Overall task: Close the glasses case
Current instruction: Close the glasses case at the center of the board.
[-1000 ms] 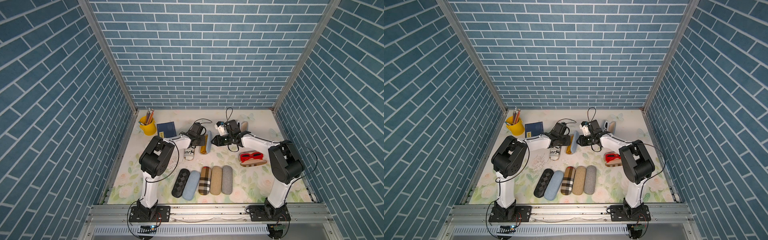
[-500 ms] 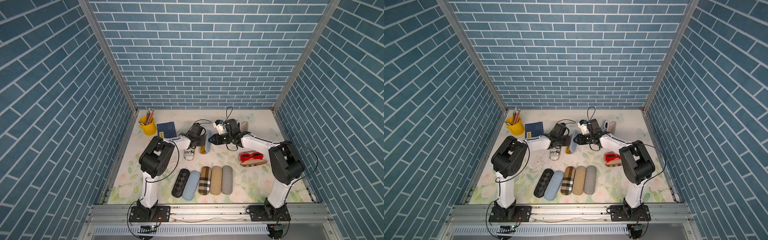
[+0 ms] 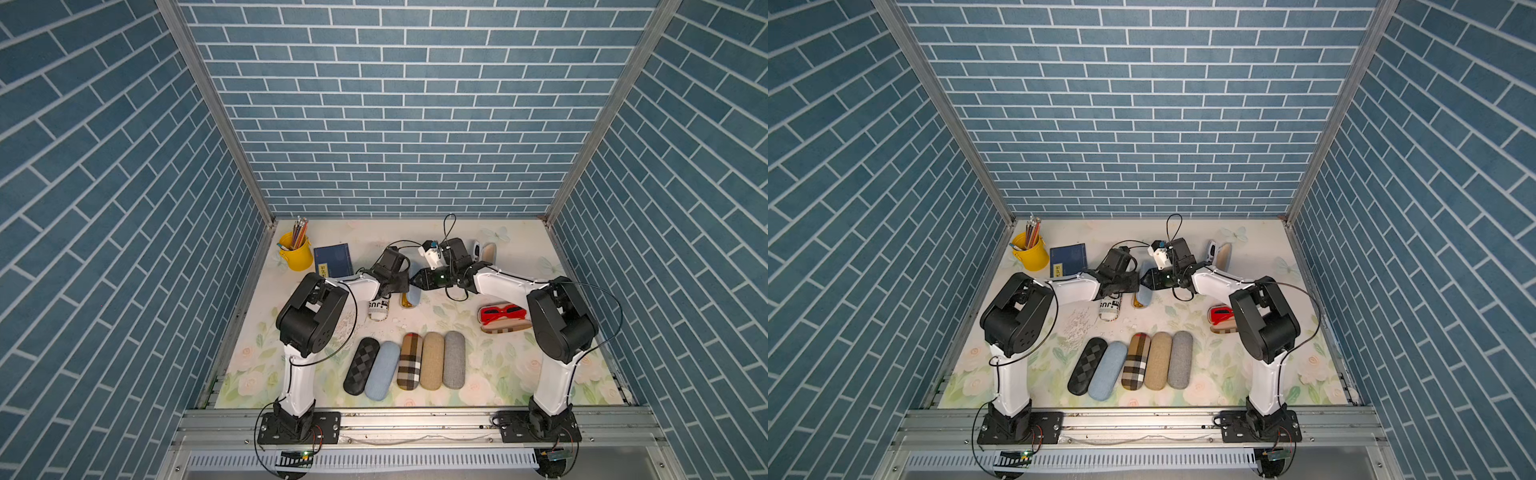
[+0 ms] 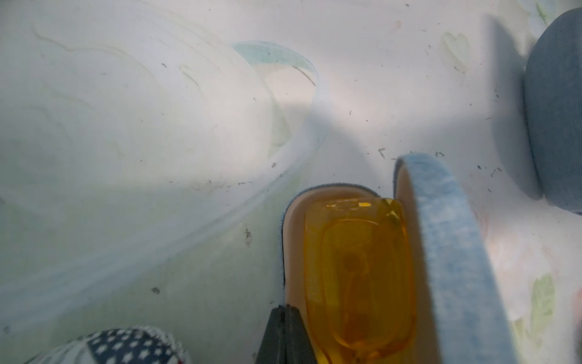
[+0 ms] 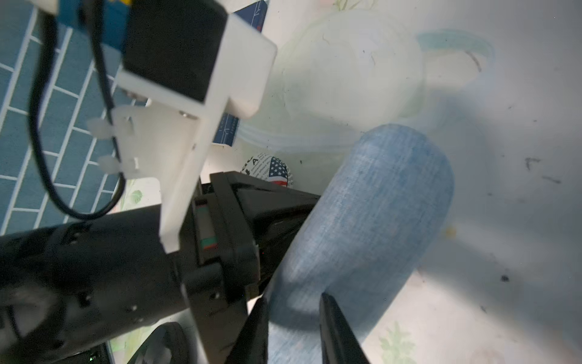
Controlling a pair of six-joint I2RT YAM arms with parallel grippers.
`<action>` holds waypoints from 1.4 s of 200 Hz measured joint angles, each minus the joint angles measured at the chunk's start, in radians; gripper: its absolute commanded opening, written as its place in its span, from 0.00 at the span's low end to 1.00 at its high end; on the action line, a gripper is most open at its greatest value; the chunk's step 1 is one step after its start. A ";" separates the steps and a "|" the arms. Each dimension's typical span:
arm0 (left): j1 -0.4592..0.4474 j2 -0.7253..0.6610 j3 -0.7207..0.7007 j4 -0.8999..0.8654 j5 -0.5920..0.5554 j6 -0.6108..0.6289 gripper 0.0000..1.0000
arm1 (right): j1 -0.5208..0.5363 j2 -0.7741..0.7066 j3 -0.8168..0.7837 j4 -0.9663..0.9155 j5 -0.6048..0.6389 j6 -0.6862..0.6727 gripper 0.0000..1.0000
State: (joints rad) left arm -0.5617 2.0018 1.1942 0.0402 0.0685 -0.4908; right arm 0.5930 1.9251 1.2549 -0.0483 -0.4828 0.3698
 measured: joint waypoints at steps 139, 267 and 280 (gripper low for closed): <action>0.021 -0.370 -0.129 0.026 0.075 -0.109 0.21 | 0.037 0.156 0.033 0.034 0.011 0.019 0.32; 0.034 -0.271 -0.147 0.002 0.083 -0.084 0.18 | 0.038 0.053 -0.021 0.049 -0.009 0.038 0.34; 0.034 -0.271 -0.146 -0.009 0.080 -0.075 0.17 | 0.038 0.053 -0.022 0.049 -0.010 0.038 0.34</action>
State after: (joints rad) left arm -0.5278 1.7306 1.0477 0.0315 0.1490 -0.5655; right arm 0.6308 1.9785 1.2331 0.0010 -0.4923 0.4076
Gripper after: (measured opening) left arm 0.177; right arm 0.343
